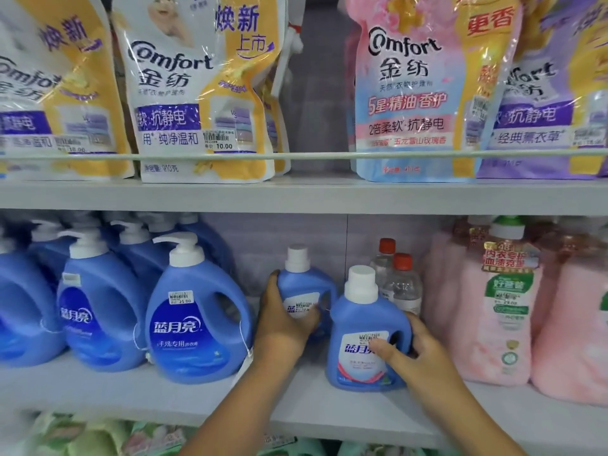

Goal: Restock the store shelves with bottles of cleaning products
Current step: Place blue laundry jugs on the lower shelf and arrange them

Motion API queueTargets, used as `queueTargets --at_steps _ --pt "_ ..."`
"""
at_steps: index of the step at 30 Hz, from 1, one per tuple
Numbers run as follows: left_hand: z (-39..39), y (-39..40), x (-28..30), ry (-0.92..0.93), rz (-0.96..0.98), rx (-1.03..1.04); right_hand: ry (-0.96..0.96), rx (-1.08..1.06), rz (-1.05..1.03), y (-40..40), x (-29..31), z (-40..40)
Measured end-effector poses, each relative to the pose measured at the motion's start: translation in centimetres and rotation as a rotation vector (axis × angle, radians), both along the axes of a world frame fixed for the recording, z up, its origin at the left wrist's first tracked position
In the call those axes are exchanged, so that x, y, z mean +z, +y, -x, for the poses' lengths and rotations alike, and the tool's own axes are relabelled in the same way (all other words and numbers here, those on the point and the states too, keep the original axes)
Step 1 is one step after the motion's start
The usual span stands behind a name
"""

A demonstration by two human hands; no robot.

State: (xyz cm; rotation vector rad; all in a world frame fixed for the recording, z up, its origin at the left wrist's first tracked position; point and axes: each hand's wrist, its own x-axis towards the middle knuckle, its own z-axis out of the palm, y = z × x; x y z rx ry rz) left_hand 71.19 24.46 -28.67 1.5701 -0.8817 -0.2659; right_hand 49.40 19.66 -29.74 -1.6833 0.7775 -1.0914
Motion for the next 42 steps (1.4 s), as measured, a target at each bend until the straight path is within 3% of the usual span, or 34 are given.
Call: queueTargets --at_steps 7,13,21,24,28,32,36,42 --pt "0.1 0.3 0.6 0.076 -0.027 -0.114 -0.015 0.030 -0.021 0.5 0.1 0.0" --pt "-0.7 -0.3 1.9 0.511 -0.060 -0.224 -0.005 0.033 -0.036 0.7 0.3 0.0" --pt "-1.0 -0.4 1.7 0.564 -0.072 -0.283 0.041 0.045 -0.019 0.8 0.4 -0.3" --pt "-0.6 -0.2 1.9 0.520 -0.053 -0.240 0.049 0.070 -0.011 1.3 0.4 -1.0" --pt "1.7 3.1 1.8 0.424 0.116 -0.170 0.111 0.119 0.003 2.0 0.5 -3.0" --pt "3.4 7.1 1.2 0.245 0.173 -0.249 0.232 0.052 0.145 2.2 -0.1 -4.8" --pt "2.9 6.8 0.5 0.200 0.098 -0.268 0.288 -0.008 0.287 1.9 -0.4 -5.9" --pt "1.3 5.4 0.5 0.096 -0.113 -0.317 0.197 0.157 0.081 1.1 0.0 -6.6"
